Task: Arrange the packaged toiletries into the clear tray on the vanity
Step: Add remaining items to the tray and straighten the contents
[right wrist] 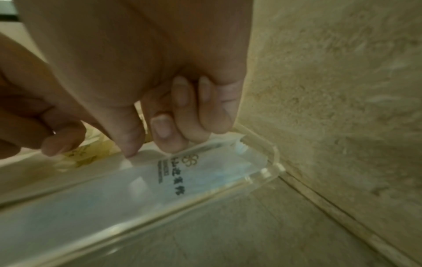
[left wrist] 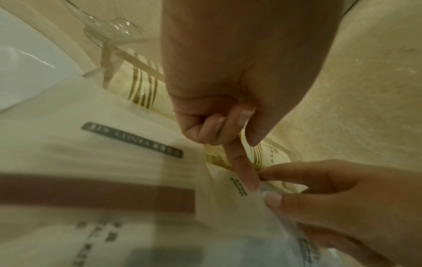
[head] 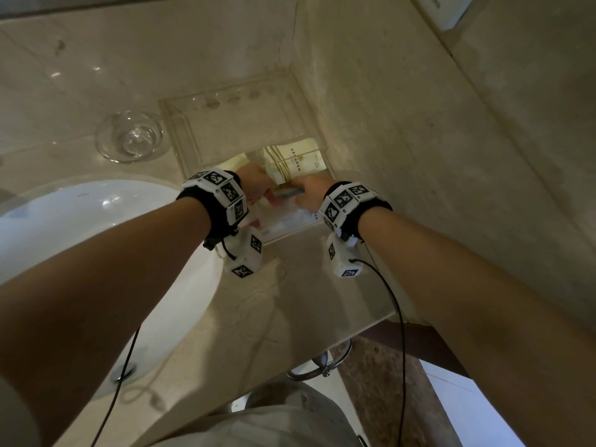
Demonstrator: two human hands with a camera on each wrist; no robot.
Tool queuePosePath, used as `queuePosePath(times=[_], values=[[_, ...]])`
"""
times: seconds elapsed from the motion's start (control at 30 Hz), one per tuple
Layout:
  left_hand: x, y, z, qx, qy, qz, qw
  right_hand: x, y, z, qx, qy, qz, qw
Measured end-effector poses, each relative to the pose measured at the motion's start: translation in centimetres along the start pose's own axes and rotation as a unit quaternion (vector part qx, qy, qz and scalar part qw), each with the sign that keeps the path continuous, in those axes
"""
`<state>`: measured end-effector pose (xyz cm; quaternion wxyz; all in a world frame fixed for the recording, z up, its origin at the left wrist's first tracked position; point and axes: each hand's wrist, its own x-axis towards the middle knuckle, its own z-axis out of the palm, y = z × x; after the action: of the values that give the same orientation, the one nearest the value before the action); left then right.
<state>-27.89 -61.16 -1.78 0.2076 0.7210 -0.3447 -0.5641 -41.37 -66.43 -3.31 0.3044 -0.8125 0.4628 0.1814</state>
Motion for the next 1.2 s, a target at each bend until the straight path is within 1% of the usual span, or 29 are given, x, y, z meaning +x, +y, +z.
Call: queuePosePath(times=[0.07,0.2,0.27,0.4,0.53,0.6,0.7,0.8,0.9,0.97,1.07,1.2], values=[[-0.1,0.2,0.1,0.010,-0.001,-0.001,1.000,-0.1,0.2,-0.2,0.021,0.009,0.008,1.000],[0.3,0.2,0.2,0.026,-0.015,-0.034,0.999,0.0,1.3,-1.0,0.042,0.068,0.085,0.993],[0.6,0.0,0.3,0.037,-0.020,-0.047,0.998,0.0,1.7,-1.1,0.046,0.073,0.100,0.991],[0.9,0.0,0.5,0.043,-0.024,-0.052,0.997,-0.1,1.5,-0.9,0.067,0.054,0.084,0.993],[0.6,0.3,0.4,0.030,-0.028,-0.044,0.998,-0.3,0.8,-0.9,0.038,0.046,0.089,0.994],[0.5,0.4,0.2,0.030,-0.023,-0.036,0.999,-0.5,0.8,-1.2,0.035,0.054,0.093,0.994],[0.5,0.3,-0.2,0.023,-0.018,-0.029,0.999,-0.9,0.4,-1.6,0.065,0.096,0.075,0.990],[-0.2,-0.2,-1.0,0.048,0.023,0.004,0.999,-0.9,-1.3,-1.8,0.100,0.086,0.023,0.991],[-1.3,-1.2,-2.8,0.057,0.051,0.020,0.997,-0.5,-3.8,-1.5,0.077,0.053,-0.001,0.996],[-1.8,-2.0,-4.3,0.064,0.055,0.007,0.996,-0.3,-5.1,-1.2,0.059,0.037,-0.006,0.998],[-2.8,-3.8,-6.3,0.059,0.055,-0.030,0.996,0.1,-6.8,-0.6,0.021,0.016,0.000,1.000],[-4.0,-5.3,-7.3,0.058,0.023,-0.040,0.997,0.6,-7.1,-0.2,-0.005,0.035,0.021,0.999]])
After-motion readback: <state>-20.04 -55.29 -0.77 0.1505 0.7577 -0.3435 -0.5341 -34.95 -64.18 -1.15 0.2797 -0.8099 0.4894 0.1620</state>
